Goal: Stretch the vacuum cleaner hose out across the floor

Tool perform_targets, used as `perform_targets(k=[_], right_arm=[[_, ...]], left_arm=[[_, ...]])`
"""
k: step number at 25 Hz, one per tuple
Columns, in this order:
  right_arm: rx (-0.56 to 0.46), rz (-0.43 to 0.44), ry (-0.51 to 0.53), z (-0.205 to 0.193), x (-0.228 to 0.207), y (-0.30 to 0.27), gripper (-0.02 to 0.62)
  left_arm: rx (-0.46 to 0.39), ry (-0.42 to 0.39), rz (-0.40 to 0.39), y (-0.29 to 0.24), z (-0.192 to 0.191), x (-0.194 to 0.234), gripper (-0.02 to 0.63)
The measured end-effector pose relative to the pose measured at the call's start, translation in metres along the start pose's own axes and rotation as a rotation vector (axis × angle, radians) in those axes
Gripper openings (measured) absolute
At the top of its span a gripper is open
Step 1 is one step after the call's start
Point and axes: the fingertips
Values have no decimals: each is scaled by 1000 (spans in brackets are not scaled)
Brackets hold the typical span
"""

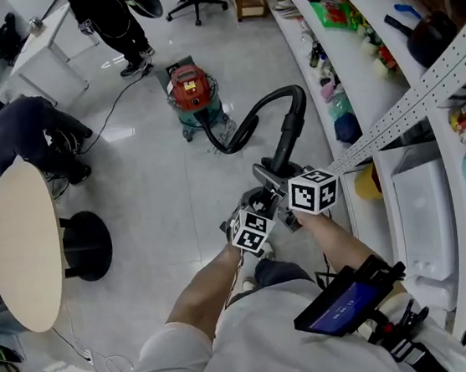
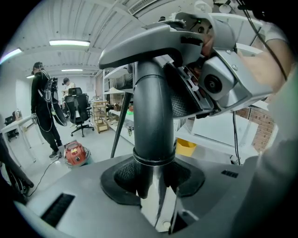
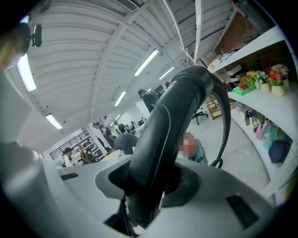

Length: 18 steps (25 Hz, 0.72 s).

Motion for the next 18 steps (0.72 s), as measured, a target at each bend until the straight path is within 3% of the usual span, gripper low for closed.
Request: perform_targets(k=[18], right_arm=[[-4,-31,83,-107,133,68,144]], left_arm=[[-51,-40,16,110,-75,-109,138]])
Point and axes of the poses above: the fingertips, and each gripper's own axes: y backward along the fingers, x to its left, z out of its top, and after that the axes turned 14 degrees about x, right-handed
